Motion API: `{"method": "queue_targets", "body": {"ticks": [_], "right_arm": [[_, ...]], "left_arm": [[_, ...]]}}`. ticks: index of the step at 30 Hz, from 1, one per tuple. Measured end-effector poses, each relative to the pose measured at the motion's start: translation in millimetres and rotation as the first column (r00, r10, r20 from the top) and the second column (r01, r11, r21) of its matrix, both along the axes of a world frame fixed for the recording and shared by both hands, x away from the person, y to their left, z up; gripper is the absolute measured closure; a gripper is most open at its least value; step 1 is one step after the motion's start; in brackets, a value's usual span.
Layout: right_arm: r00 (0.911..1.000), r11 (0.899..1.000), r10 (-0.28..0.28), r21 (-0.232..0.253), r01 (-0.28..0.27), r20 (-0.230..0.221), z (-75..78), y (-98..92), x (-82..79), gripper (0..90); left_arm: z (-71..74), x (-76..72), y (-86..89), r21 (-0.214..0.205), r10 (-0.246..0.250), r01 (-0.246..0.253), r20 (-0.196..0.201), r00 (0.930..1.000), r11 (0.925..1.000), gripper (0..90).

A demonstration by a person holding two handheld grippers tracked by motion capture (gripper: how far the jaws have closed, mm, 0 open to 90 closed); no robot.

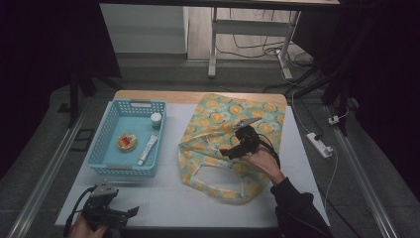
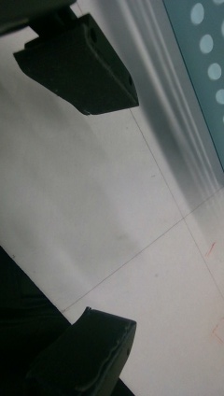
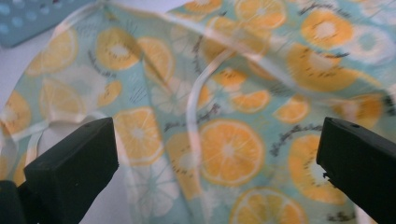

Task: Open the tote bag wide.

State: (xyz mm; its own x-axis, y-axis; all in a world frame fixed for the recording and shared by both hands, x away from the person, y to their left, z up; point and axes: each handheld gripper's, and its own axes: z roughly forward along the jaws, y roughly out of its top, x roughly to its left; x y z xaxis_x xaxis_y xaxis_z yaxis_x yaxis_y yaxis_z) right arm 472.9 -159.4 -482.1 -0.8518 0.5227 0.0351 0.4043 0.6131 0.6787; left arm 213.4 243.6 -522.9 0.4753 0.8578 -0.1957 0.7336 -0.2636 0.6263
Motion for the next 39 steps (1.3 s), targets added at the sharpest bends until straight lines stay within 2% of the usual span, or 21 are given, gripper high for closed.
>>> {"method": "queue_targets", "body": {"ticks": [4,7,8,15,19,23,25,26,27,30,34,36,37,38,39], "right_arm": [[0.9998,0.999,0.016,-0.049,-0.017,-0.005,-12.6,6.6,-4.2,0.0],[0.9998,0.998,0.017,-0.067,-0.018,-0.006,-18.5,9.1,-4.3,0.0],[0.9997,0.996,0.021,-0.088,-0.022,-0.008,-24.0,10.9,-4.3,0.0],[0.9995,0.992,0.016,-0.127,-0.019,-0.026,-40.3,13.5,-2.7,0.0],[0.9995,0.988,0.027,-0.152,-0.029,-0.019,-43.7,14.6,-3.1,2.3],[0.9987,0.988,0.049,-0.143,-0.051,-0.012,-40.0,14.3,-5.4,20.2],[0.9985,0.988,0.054,-0.145,-0.055,-0.013,-39.0,14.3,-6.2,23.6],[0.9981,0.988,0.061,-0.143,-0.062,-0.013,-38.4,14.4,-7.2,28.6],[0.9963,0.986,0.084,-0.145,-0.085,-0.017,-36.0,14.7,-9.0,39.5],[0.9952,0.983,0.094,-0.155,-0.097,-0.024,-33.6,15.1,-9.8,52.2],[0.9954,0.983,0.089,-0.159,-0.093,-0.034,-32.0,14.1,-9.4,63.0],[0.9955,0.983,0.087,-0.16,-0.092,-0.038,-31.3,13.0,-9.0,71.9],[0.9953,0.983,0.087,-0.158,-0.093,-0.044,-31.0,11.8,-8.4,80.1],[0.9953,0.983,0.087,-0.158,-0.093,-0.044,-31.0,11.8,-8.4,80.1],[0.9942,0.982,0.097,-0.156,-0.103,-0.047,-30.9,11.5,-8.4,88.1]], "left_arm": [[0.0,0.0,0.1,-0.001,0.0,0.0,0.0,1.0,1.0,0.6],[-0.1,0.0,0.2,-0.003,-0.001,0.001,0.0,1.0,1.0,0.6],[-0.1,0.0,0.2,-0.003,-0.001,0.001,0.0,1.0,1.0,0.6],[-0.1,0.0,0.4,-0.005,-0.003,0.003,0.0,1.0,1.0,0.6],[0.0,-0.1,0.5,-0.006,-0.003,0.003,0.0,1.0,1.0,0.6],[-0.1,0.0,0.5,-0.006,-0.004,0.004,-0.001,1.0,1.0,0.6],[-0.2,0.1,0.4,-0.006,-0.003,0.003,-0.002,1.0,1.0,0.6],[-0.2,0.1,0.4,-0.006,-0.003,0.003,-0.002,1.0,1.0,0.6],[-0.2,0.1,0.4,-0.006,-0.004,0.004,-0.002,1.0,1.0,0.7],[-0.2,0.2,0.4,-0.006,-0.003,0.003,-0.003,1.0,1.0,0.7],[-0.2,0.3,0.6,-0.007,-0.002,0.002,-0.003,1.0,1.0,0.7],[-0.3,0.4,0.6,-0.008,-0.002,0.002,-0.004,1.0,1.0,0.7],[-0.3,0.4,0.7,-0.008,-0.002,0.002,-0.005,1.0,1.0,0.7],[-0.3,0.5,0.8,-0.01,-0.002,0.002,-0.005,1.0,0.9999,0.7],[-0.4,0.6,1.2,-0.014,-0.003,0.003,-0.006,1.0,0.9999,0.7]]}}
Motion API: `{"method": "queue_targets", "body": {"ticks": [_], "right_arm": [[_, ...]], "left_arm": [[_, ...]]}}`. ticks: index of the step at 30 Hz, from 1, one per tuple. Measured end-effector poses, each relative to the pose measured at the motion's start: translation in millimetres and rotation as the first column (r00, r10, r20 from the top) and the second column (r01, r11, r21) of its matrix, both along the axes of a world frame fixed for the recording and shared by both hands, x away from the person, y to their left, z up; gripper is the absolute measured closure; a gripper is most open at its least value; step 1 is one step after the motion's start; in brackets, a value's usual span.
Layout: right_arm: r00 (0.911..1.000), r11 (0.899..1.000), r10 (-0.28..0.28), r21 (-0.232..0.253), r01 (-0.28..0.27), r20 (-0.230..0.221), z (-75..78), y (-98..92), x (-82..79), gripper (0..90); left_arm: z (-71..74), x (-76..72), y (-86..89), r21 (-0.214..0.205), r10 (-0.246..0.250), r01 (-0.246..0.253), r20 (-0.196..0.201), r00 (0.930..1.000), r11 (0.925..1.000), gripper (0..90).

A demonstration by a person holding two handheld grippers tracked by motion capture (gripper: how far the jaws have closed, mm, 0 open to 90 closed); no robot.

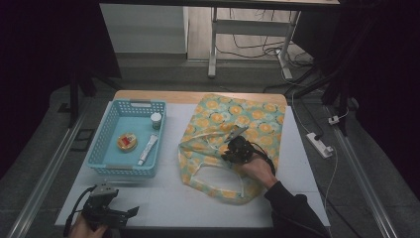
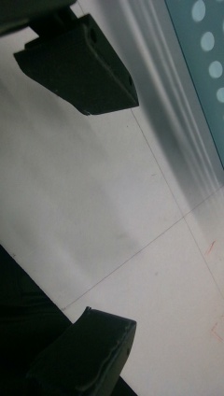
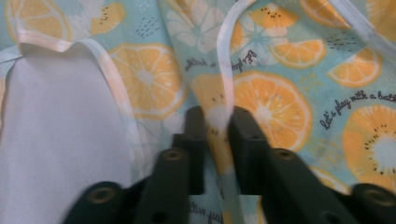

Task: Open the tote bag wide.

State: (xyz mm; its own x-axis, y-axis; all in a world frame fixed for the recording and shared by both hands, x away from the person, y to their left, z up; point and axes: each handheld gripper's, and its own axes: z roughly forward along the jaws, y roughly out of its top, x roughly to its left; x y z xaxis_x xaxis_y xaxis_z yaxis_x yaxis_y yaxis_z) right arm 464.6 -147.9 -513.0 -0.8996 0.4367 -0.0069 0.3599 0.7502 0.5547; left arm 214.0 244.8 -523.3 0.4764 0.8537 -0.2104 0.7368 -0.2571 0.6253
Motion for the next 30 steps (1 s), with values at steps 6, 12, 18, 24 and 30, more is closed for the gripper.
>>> {"method": "queue_targets", "body": {"ticks": [6,12,18,24,30], "right_arm": [[0.9999,1.0,0.002,-0.001,-0.002,0.015,2.4,1.8,-0.4,89.6],[0.9997,0.999,0.013,0.049,-0.014,0.018,11.9,-1.2,1.4,89.7],[0.9999,0.997,0.009,0.079,-0.01,0.01,17.1,-3.4,3.3,89.7],[1.0,0.994,-0.005,0.11,0.005,0.002,25.4,-4.4,4.5,89.7],[0.9996,0.99,-0.017,0.144,0.013,0.024,39.2,-5.5,4.8,89.7]], "left_arm": [[0.0,-0.1,1.6,-0.018,0.0,0.0,0.0,1.0,0.9998,0.7],[0.0,-0.2,1.3,-0.018,-0.006,0.006,0.002,1.0,0.9998,0.7],[0.0,-0.1,1.4,-0.02,-0.006,0.006,0.0,1.0,0.9998,0.7],[-0.1,0.0,1.7,-0.021,-0.006,0.006,-0.002,1.0,0.9998,0.7],[-0.1,0.2,2.5,-0.027,-0.004,0.004,-0.005,1.0,0.9996,0.7]]}}
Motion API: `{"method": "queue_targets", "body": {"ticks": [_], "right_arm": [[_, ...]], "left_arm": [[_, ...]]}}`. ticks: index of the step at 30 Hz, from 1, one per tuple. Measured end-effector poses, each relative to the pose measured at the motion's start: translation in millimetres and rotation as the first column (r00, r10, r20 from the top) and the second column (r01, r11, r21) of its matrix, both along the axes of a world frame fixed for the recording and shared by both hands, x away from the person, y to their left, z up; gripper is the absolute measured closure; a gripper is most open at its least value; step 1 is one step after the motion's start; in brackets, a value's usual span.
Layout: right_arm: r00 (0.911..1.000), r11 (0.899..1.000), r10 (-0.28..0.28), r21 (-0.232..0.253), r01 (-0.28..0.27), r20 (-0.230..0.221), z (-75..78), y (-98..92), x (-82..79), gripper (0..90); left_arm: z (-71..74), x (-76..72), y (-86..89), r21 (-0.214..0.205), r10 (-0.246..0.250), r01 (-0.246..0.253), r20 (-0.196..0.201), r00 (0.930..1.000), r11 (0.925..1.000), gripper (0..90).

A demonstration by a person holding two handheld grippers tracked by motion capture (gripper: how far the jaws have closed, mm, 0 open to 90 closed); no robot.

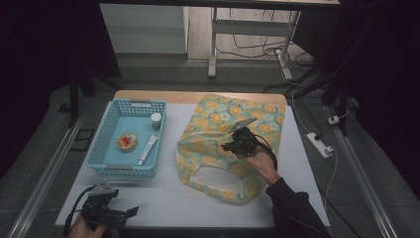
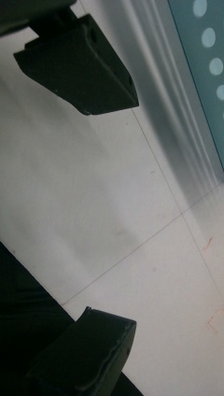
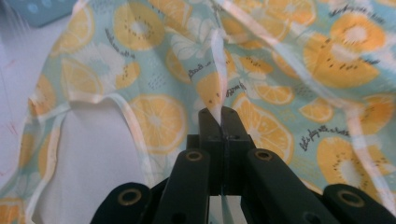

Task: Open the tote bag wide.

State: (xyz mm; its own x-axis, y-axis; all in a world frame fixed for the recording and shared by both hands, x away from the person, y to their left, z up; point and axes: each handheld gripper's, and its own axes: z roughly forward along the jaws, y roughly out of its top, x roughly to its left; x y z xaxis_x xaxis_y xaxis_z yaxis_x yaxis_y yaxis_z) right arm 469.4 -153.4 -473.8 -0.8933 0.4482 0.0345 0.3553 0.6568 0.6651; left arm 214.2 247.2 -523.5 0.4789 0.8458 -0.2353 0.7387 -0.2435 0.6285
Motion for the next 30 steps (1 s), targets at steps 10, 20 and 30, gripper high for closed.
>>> {"method": "queue_targets", "body": {"ticks": [10,20,30], "right_arm": [[0.9992,0.999,0.003,0.044,-0.004,0.039,20.2,-1.1,0.4,89.7],[0.9975,0.997,0.006,0.074,-0.012,0.07,33.3,-1.8,2.2,89.7],[0.9953,0.994,-0.004,0.11,-0.007,0.097,46.0,-6.4,4.1,89.7]], "left_arm": [[0.1,-0.4,0.9,-0.014,-0.001,0.001,0.007,1.0,0.9999,0.8],[-0.1,-0.9,9.0,-0.09,0.005,-0.004,0.011,0.9999,0.9959,0.7],[0.2,-1.1,6.1,-0.065,-0.009,0.01,0.015,0.9998,0.9978,0.8]]}}
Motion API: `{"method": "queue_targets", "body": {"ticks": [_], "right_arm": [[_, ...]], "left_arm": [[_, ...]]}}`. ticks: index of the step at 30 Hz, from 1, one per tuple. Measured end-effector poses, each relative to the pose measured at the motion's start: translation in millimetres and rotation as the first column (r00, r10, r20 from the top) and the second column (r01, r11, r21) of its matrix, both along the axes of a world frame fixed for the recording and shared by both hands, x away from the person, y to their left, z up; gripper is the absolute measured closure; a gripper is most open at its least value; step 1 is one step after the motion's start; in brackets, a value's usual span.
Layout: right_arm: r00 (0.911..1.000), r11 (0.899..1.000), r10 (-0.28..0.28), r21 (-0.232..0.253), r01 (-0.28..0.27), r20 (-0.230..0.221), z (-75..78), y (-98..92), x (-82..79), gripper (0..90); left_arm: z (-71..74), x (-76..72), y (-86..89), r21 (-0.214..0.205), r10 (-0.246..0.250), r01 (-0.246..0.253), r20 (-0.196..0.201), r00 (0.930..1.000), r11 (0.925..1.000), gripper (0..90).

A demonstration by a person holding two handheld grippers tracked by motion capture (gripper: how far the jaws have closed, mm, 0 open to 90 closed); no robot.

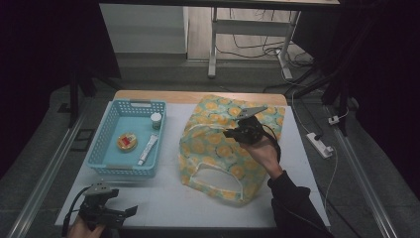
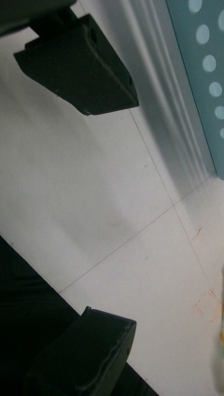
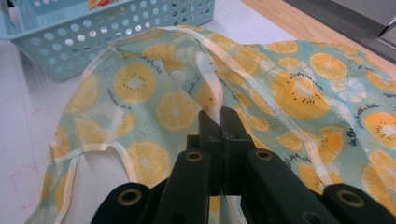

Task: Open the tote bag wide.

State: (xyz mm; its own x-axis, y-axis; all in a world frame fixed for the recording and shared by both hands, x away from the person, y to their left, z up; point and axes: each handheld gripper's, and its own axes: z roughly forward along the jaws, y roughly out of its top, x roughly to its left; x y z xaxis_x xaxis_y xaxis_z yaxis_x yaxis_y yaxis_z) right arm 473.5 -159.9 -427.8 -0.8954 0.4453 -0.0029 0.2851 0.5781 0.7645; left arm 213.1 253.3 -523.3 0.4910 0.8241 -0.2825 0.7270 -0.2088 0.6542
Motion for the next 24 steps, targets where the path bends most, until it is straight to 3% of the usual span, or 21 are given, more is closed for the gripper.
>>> {"method": "queue_targets", "body": {"ticks": [24], "right_arm": [[0.999,0.997,-0.034,0.069,0.033,0.027,15.2,-12.6,4.1,89.6]], "left_arm": [[0.0,1.1,-0.8,0.002,0.001,-0.001,-0.001,1.0,1.0,0.8]]}}
